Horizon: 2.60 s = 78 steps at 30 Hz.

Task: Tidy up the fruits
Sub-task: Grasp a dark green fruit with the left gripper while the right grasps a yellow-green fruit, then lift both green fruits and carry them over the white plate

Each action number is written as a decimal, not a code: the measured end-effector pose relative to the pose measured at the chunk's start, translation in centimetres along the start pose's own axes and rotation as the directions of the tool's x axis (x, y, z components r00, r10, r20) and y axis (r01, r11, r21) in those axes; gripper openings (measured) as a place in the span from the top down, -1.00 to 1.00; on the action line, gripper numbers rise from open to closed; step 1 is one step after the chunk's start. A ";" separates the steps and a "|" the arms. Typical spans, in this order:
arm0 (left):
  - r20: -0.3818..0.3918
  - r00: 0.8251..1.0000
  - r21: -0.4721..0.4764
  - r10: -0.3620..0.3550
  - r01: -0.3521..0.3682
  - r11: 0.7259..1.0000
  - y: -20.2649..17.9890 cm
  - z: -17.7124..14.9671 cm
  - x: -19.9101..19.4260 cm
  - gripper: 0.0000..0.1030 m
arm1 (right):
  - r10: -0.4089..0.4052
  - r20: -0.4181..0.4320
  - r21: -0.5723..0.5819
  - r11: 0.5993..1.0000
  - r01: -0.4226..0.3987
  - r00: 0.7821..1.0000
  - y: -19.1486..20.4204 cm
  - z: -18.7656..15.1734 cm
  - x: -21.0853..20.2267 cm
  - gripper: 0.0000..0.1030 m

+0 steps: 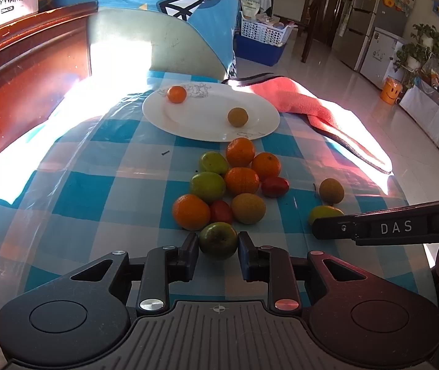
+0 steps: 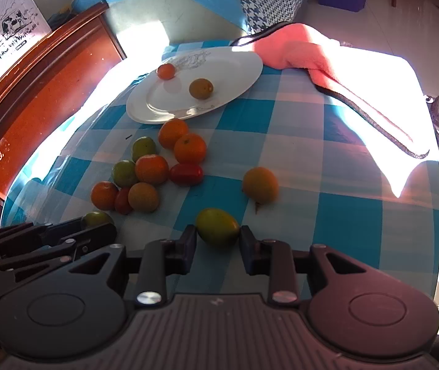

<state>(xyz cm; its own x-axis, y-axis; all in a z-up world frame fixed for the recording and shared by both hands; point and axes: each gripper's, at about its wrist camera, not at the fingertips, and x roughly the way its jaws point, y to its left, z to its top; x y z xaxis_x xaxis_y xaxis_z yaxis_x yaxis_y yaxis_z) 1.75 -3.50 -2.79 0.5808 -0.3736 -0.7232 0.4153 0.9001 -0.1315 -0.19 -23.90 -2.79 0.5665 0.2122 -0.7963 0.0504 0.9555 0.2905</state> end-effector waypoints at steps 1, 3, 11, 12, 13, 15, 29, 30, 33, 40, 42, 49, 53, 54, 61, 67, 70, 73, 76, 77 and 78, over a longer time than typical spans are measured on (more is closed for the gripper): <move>0.002 1.000 -0.003 0.001 -0.001 1.000 0.1 0.0 -0.1 0.52 | 0.005 0.000 0.004 1.000 -0.005 1.000 0.0 0.0 0.0 0.41; 0.007 1.000 -0.015 -0.001 0.001 1.000 0.2 0.1 -0.2 0.52 | 0.012 0.002 0.006 1.000 -0.012 1.000 0.1 0.0 -0.1 0.42; 0.029 1.000 -0.030 -0.008 0.008 1.000 0.3 0.6 -0.6 0.52 | 0.055 0.015 -0.007 0.998 -0.055 0.998 1.0 0.3 -0.2 0.49; 0.030 1.000 -0.030 -0.005 0.006 1.000 0.4 0.6 -0.6 0.52 | 0.055 0.013 -0.009 0.998 -0.055 0.998 1.0 0.3 -0.1 0.49; 0.029 1.000 -0.029 -0.003 0.003 1.000 0.4 0.6 -0.5 0.52 | 0.053 0.012 -0.010 0.999 -0.053 0.999 1.0 0.3 0.0 0.49; 0.028 1.000 -0.027 0.003 -0.002 1.000 0.4 0.7 -0.5 0.52 | 0.053 0.015 -0.011 0.999 -0.053 0.998 1.0 0.3 0.0 0.49; 0.025 1.000 -0.019 0.015 -0.014 1.000 0.3 0.6 -0.3 0.52 | 0.026 0.017 -0.003 1.000 -0.026 1.000 1.0 0.3 0.7 0.39; 0.026 1.000 -0.020 0.015 -0.015 1.000 0.4 0.6 -0.3 0.52 | 0.022 0.013 -0.008 1.000 -0.022 1.000 1.1 0.3 0.8 0.41; 0.029 0.999 -0.024 0.015 -0.015 1.000 0.4 0.7 -0.3 0.52 | 0.028 0.015 0.003 1.000 -0.028 0.999 1.0 0.3 1.1 0.45; 0.039 0.999 -0.028 0.024 -0.023 0.999 0.6 0.8 -0.5 0.52 | 0.023 0.041 0.008 1.000 -0.023 0.999 1.0 0.5 1.0 0.54; 0.041 0.999 -0.032 0.023 -0.022 0.999 0.6 0.9 -0.5 0.52 | 0.026 0.052 0.006 1.000 -0.026 0.998 1.0 0.6 0.8 0.68; 0.046 0.999 -0.030 0.028 -0.026 0.999 0.6 1.0 -0.6 0.52 | 0.039 0.045 0.056 0.998 -0.041 0.998 0.7 0.9 1.1 0.57; 0.050 0.998 -0.023 0.033 -0.032 0.999 0.5 1.1 -0.6 0.52 | 0.020 0.062 0.070 0.997 -0.025 0.998 0.7 1.5 1.5 0.43; 0.049 0.998 -0.026 0.029 -0.028 0.999 0.5 1.2 -0.7 0.52 | 0.014 0.064 0.071 0.997 -0.018 0.998 0.7 1.6 1.7 0.41; 0.068 0.997 -0.032 0.025 -0.022 0.999 1.0 2.4 -0.9 0.52 | -0.002 0.061 0.046 0.999 -0.001 0.998 1.5 1.9 2.5 0.47; 0.088 0.996 -0.059 0.020 -0.015 0.998 2.0 4.5 -1.0 0.52 | 0.029 0.081 0.031 0.999 -0.032 0.996 2.2 2.8 0.8 0.47; 0.099 0.995 -0.050 0.021 -0.016 0.999 2.2 5.7 -0.8 0.52 | 0.058 0.118 -0.021 0.998 -0.056 0.991 2.9 4.4 -0.4 0.47; 0.108 0.994 -0.028 0.024 -0.021 0.999 2.1 6.8 -0.3 0.52 | 0.076 0.144 -0.073 0.995 -0.066 0.987 3.4 6.2 -0.8 0.47; 0.118 0.993 -0.018 0.018 -0.016 1.000 2.1 7.9 0.3 0.52 | 0.090 0.156 -0.078 0.994 -0.078 0.984 3.0 7.8 -0.6 0.47; 0.122 0.992 -0.016 0.017 -0.015 1.000 2.2 8.4 0.5 0.52 | 0.090 0.159 -0.075 0.994 -0.079 0.983 2.9 8.3 -0.4 0.47; 0.124 0.992 -0.014 0.017 -0.016 1.000 2.2 8.7 0.8 0.52 | 0.092 0.161 -0.072 0.994 -0.081 0.983 2.7 8.7 -0.2 0.47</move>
<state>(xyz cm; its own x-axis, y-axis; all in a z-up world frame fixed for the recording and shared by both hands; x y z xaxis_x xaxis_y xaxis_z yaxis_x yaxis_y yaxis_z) 9.18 -3.75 2.25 0.6704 -0.3828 -0.6356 0.3964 0.9089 -0.1294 7.00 -23.12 2.78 0.6938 0.2633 -0.6703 -0.0554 0.9475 0.3149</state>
